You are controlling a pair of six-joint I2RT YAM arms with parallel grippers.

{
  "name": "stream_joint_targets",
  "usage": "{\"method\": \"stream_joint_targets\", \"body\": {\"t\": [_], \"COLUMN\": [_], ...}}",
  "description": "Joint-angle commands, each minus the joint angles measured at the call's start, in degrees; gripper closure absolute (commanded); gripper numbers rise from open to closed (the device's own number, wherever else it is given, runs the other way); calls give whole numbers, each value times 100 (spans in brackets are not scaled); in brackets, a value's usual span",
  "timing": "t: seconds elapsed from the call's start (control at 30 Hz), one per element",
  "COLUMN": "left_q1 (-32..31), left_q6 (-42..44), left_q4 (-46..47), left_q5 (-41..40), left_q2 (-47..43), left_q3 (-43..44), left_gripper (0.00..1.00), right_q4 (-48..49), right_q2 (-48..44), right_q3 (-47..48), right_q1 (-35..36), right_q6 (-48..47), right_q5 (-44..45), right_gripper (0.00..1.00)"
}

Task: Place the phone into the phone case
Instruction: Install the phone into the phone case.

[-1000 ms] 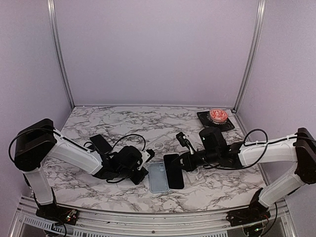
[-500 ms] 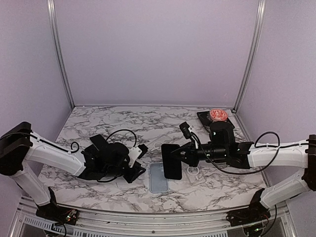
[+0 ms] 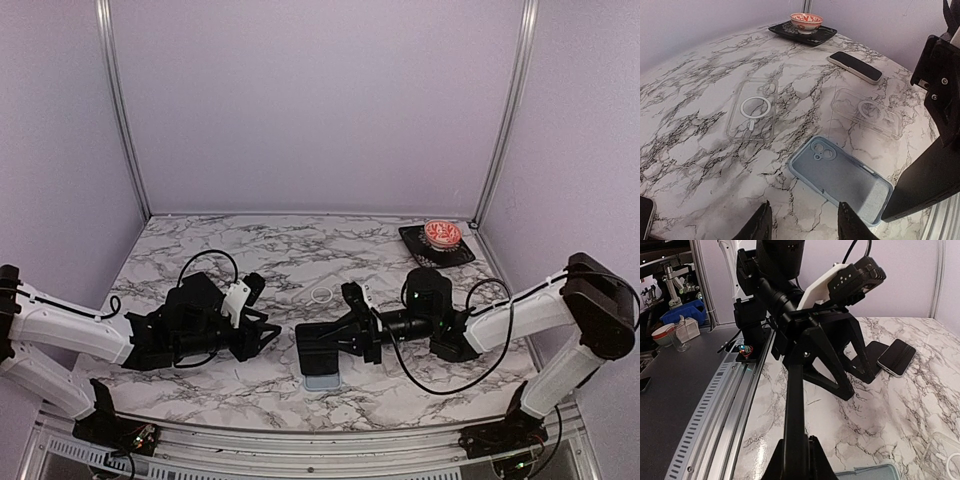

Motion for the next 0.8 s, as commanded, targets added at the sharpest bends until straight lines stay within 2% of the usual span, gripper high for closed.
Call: {"method": "stream_joint_targets", "body": {"t": [0.0,0.17,0.37,0.77], "left_q1": [47,70,75,118], "left_q6": [-153,-170,-187,-201], "left_q4": [202,198,200,195], "left_q5": [6,38,-8,4], "left_q2": [-51,100,198,303], "left_q3": [-13,51,113,203], "left_gripper": [56,56,57,58], "right_q4": [1042,2043,1766,2457], "right_q2": [153,644,902,1351], "right_q3": [-188,-267,-336,-412], "right_q1": [-43,-354,-363,-252], "right_q6": [-98,430,41,418], "right_q5": [-324,-786,-556,-777], "right_gripper": [100,100,100,100]}}
